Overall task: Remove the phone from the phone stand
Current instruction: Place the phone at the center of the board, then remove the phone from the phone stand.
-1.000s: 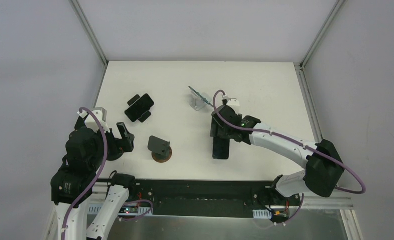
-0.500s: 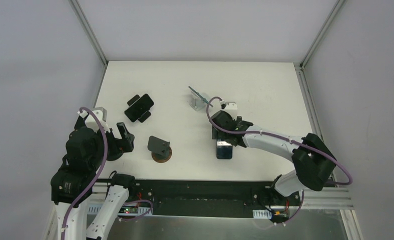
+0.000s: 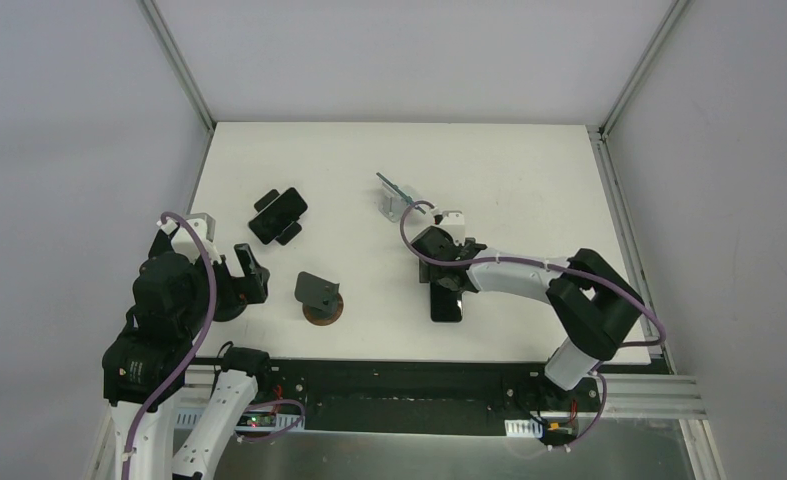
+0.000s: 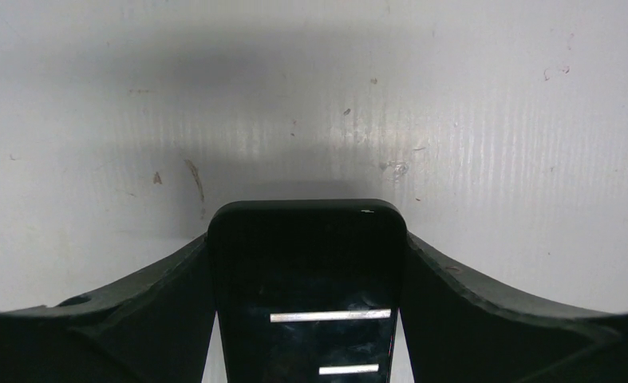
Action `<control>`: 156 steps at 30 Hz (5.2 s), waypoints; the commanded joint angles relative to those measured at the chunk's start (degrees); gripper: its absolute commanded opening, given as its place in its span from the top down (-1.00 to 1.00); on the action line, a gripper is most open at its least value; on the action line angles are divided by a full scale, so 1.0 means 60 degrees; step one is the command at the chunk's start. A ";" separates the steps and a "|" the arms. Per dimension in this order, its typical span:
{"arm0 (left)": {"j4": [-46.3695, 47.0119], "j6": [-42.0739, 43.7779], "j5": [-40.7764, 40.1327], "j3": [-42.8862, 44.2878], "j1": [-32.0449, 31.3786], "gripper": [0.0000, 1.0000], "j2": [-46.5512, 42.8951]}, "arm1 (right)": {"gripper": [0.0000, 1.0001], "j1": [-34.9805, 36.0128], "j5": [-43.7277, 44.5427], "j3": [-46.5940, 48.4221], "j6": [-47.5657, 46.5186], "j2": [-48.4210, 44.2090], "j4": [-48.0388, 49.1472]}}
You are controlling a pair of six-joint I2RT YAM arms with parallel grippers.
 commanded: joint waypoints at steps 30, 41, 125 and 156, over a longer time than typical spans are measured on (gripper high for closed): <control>0.0202 0.0185 -0.0131 -0.0113 -0.0071 -0.93 0.0156 | -0.67 -0.0052 0.0139 0.0352 0.0738 0.0556 -0.0972; 0.0140 -0.0170 -0.0026 -0.0106 -0.0071 -0.92 0.0093 | -0.68 -0.0048 -0.0020 0.0950 0.0730 -0.2091 -0.2405; -0.0034 -0.0303 -0.0099 0.0187 -0.0067 -0.86 0.1055 | -0.99 -0.5812 -1.4458 0.6227 0.1338 0.5461 0.3153; -0.0056 -0.0379 -0.0012 0.0149 -0.0065 -0.86 0.0982 | -0.87 -0.5373 -1.5702 0.5367 0.1448 0.5194 0.4486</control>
